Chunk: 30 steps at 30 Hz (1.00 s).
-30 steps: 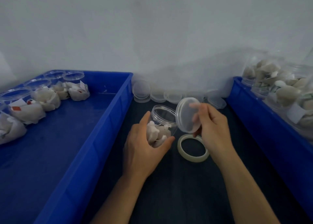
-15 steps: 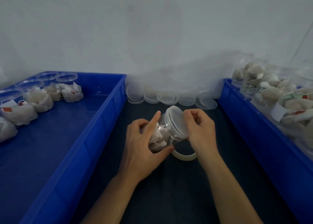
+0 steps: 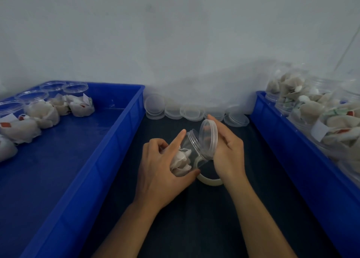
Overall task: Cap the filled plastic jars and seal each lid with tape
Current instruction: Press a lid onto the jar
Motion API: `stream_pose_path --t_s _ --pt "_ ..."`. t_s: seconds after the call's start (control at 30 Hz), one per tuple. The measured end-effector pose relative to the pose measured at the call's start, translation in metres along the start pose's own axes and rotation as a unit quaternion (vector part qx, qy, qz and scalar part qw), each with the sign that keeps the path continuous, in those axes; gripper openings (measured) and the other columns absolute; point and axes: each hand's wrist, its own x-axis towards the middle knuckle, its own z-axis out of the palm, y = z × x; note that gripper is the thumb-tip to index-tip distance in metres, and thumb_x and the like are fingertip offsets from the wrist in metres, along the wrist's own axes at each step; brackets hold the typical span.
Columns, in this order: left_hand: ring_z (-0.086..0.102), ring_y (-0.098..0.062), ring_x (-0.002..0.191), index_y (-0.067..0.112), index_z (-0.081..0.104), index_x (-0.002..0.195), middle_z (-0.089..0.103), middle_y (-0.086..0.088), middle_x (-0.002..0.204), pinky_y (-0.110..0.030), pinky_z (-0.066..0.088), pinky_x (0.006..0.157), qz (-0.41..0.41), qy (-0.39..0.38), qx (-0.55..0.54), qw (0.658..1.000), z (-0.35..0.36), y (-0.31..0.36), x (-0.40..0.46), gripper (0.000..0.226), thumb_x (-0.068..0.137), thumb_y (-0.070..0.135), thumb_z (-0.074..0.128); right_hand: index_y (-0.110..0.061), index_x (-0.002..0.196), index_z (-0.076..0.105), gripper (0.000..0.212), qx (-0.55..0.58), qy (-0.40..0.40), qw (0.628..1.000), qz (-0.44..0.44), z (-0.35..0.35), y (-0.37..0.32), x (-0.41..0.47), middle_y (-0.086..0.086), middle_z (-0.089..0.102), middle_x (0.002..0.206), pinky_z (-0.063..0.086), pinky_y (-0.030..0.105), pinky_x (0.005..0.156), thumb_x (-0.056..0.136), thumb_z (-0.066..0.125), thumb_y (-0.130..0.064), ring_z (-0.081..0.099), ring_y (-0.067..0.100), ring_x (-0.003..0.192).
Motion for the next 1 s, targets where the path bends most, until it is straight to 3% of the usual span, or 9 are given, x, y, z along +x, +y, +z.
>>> stream_pose_path --t_s 0.13,0.3,0.5,0.73,0.87,1.0 --pt "0.032 -0.004 0.106 0.053 0.027 0.162 0.029 0.013 0.12 -0.013 0.033 0.074 0.005 -0.001 0.017 1.0 0.001 0.0 0.0 0.107 0.068 0.081 0.071 -0.026 0.123 0.078 0.041 0.06 -0.026 0.998 0.016 0.0 -0.006 -0.005 -0.01 0.076 0.121 0.058 0.037 0.102 0.109 0.045 -0.005 0.069 0.009 0.118" --pt "0.035 -0.004 0.109 0.052 0.026 0.162 0.031 0.015 0.12 -0.011 0.033 0.076 -0.007 0.01 -0.009 1.0 0.002 0.0 -0.001 0.108 0.069 0.08 0.073 -0.022 0.119 0.077 0.037 0.039 -0.069 0.997 0.014 0.003 -0.011 -0.013 -0.008 0.074 0.121 0.058 0.037 0.099 0.104 0.044 -0.03 0.068 0.01 0.117" --pt "0.042 -0.008 0.116 0.041 0.036 0.162 0.045 0.011 0.127 -0.011 0.033 0.084 0.013 0.028 -0.031 0.999 0.003 -0.002 -0.002 0.102 0.073 0.071 0.077 -0.027 0.119 0.072 0.033 0.021 -0.042 0.998 0.039 0.007 -0.005 -0.011 -0.008 0.073 0.119 0.056 0.04 0.104 0.114 0.041 -0.018 0.068 0.006 0.115" --pt "0.041 0.001 0.125 0.038 0.029 0.161 0.047 0.024 0.138 -0.012 0.035 0.092 0.015 -0.015 -0.068 0.997 0.005 0.004 0.0 0.116 0.063 0.076 0.078 -0.022 0.093 0.069 0.025 -0.001 0.031 0.999 -0.012 0.0 -0.007 -0.006 -0.004 0.069 0.102 0.053 0.039 0.09 0.102 0.048 -0.031 0.065 0.012 0.097" --pt "0.044 0.0 0.125 0.035 0.046 0.147 0.049 0.022 0.138 -0.011 0.037 0.094 0.039 -0.001 -0.059 0.998 0.006 0.002 0.0 0.1 0.062 0.072 0.083 -0.018 0.086 0.07 0.024 0.011 0.025 1.0 -0.006 0.001 -0.008 -0.006 0.008 0.07 0.092 0.058 0.056 0.085 0.1 0.052 -0.024 0.066 0.028 0.089" --pt "0.047 -0.004 0.124 0.03 0.056 0.144 0.052 0.018 0.137 -0.014 0.039 0.097 0.066 0.017 -0.051 0.996 0.006 0.001 0.0 0.092 0.067 0.072 0.083 -0.021 0.081 0.075 0.027 0.019 0.034 0.999 0.007 -0.001 -0.007 -0.005 0.012 0.072 0.085 0.057 0.06 0.077 0.098 0.055 -0.027 0.067 0.038 0.085"
